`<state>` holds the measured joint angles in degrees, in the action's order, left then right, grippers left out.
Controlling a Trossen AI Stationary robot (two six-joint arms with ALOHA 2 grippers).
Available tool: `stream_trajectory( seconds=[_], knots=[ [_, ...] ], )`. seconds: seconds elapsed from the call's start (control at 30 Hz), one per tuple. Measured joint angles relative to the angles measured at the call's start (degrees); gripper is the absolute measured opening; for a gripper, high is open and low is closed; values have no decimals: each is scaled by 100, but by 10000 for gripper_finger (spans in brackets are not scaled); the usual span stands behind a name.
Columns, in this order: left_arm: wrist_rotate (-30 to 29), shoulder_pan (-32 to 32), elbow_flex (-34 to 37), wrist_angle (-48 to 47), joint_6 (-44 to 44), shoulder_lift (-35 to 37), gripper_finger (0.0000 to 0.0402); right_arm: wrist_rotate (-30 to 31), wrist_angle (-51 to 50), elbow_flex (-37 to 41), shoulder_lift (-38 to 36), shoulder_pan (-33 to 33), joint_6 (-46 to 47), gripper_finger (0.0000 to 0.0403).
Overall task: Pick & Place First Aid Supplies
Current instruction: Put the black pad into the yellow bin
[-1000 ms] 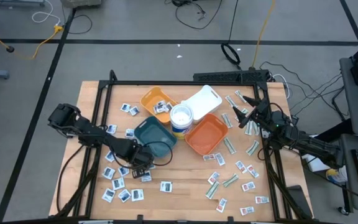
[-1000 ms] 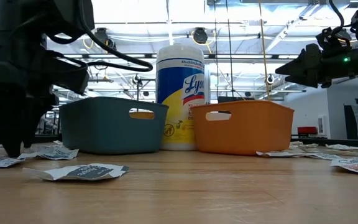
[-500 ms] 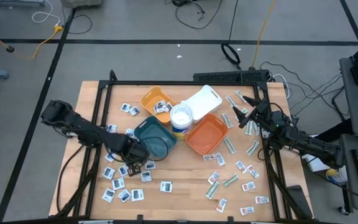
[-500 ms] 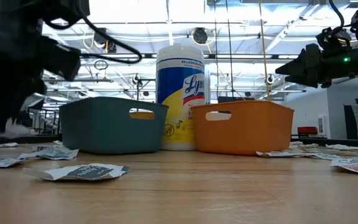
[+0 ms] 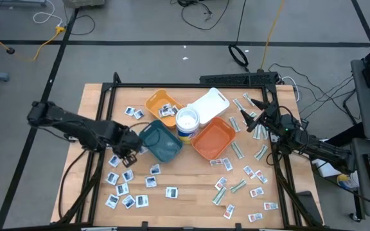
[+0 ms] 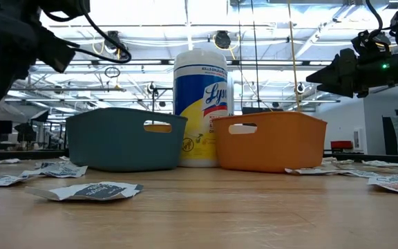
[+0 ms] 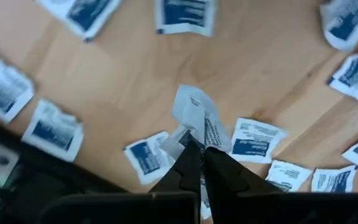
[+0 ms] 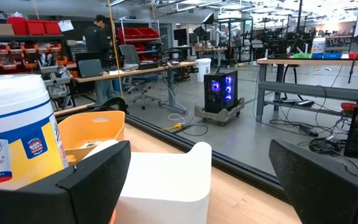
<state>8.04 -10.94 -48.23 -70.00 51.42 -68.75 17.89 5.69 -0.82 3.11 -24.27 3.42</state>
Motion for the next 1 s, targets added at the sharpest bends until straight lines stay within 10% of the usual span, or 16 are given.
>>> stream_trajectory(
  seconds=[0.5,1.0],
  knots=[
    [196,1839,-395,-400,-718,-340,7,-2,0,1,2,-1,1,377],
    [-115,3918,-3495,-1100,-2833,-2880,5,-2,0,2,2,0,0,377]
  ],
)
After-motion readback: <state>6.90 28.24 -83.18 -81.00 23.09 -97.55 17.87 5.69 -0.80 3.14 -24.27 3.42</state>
